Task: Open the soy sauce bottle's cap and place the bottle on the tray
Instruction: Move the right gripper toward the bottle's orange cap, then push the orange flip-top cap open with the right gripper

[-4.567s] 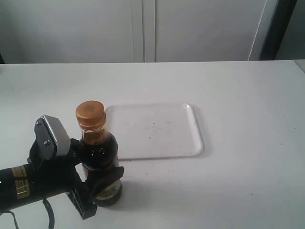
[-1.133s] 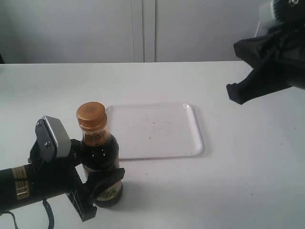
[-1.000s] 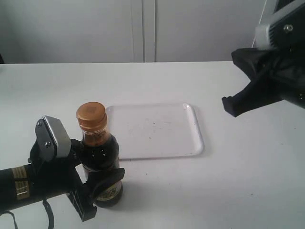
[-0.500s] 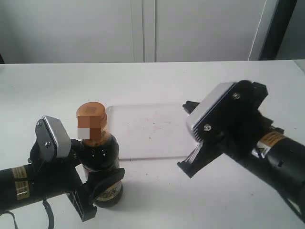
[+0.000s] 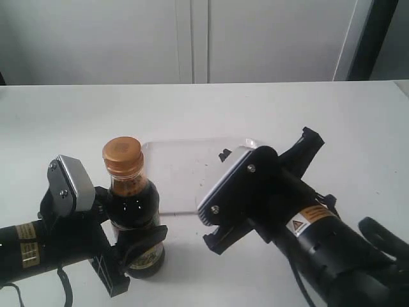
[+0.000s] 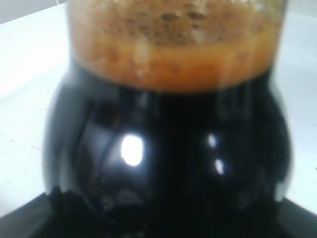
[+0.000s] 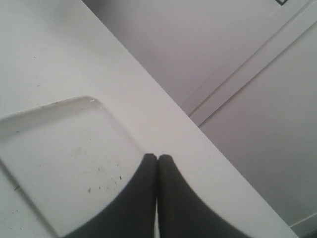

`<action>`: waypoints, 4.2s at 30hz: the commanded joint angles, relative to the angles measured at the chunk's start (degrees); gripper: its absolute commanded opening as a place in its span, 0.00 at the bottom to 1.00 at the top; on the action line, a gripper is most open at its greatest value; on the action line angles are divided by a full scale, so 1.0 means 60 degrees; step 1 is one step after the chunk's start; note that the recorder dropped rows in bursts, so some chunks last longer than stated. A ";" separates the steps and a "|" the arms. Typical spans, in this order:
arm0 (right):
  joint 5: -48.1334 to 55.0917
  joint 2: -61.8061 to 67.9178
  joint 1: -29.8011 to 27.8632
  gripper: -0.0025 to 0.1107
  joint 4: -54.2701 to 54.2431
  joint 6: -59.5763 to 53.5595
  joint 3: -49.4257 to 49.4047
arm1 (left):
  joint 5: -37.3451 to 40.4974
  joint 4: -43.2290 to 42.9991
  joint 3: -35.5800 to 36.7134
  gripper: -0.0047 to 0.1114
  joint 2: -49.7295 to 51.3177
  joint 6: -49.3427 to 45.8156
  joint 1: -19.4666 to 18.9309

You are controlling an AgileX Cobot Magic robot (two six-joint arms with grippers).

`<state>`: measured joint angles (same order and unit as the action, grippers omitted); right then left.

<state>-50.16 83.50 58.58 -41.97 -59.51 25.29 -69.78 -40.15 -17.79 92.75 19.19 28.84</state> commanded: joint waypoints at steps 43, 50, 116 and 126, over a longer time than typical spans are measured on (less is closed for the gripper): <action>0.0827 0.0679 0.2694 0.02 -0.5221 -0.6360 0.3801 | -0.0031 -0.0228 0.0003 0.04 -0.0017 0.0068 0.0065; 0.0872 0.0679 0.2694 0.02 -0.5241 -0.6360 0.3819 | -0.0031 -0.0228 0.0003 0.04 -0.0017 0.0068 0.0065; 0.2993 -0.0005 0.2227 0.02 -0.7146 -1.0476 0.5050 | -0.0031 -0.0199 0.0003 0.04 -0.0017 0.0158 0.0065; 0.4042 0.0037 0.2227 0.02 -0.7271 -1.0428 0.5260 | -0.0031 -0.0200 0.0003 0.04 -0.0017 0.0158 0.0065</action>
<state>-29.02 83.68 71.84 -85.63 -121.28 56.52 -69.78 -40.05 -17.79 92.75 20.30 28.84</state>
